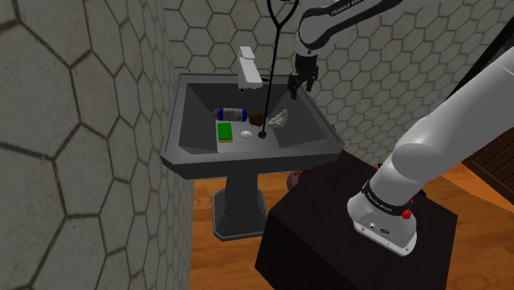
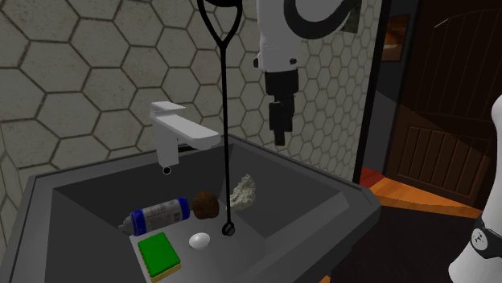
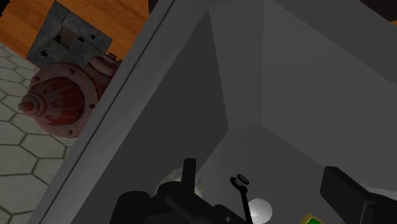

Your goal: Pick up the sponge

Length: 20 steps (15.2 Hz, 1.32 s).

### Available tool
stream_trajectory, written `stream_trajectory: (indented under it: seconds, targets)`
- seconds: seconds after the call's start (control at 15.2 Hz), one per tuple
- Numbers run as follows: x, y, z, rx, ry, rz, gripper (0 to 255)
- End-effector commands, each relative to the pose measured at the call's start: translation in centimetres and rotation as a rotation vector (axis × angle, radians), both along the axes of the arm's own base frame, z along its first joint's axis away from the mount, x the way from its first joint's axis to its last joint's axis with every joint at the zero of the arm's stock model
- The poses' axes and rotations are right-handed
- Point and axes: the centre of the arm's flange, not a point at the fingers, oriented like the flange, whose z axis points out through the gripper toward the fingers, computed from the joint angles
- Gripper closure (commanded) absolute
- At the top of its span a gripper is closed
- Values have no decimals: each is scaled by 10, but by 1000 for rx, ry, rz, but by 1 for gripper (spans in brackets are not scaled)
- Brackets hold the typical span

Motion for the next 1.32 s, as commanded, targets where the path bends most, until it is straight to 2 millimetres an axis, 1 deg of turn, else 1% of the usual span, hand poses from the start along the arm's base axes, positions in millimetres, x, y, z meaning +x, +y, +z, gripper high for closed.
stream_trajectory:
  seconds: [0.0,0.53,1.06,1.25]
  targets:
    - [14,-12,-20,-15,-5,-16,0]
    - [69,-55,-94,-71,-17,-82,0]
    - [123,-106,-165,-127,-30,-148,0]
    - [125,-108,-179,-130,-30,-151,0]
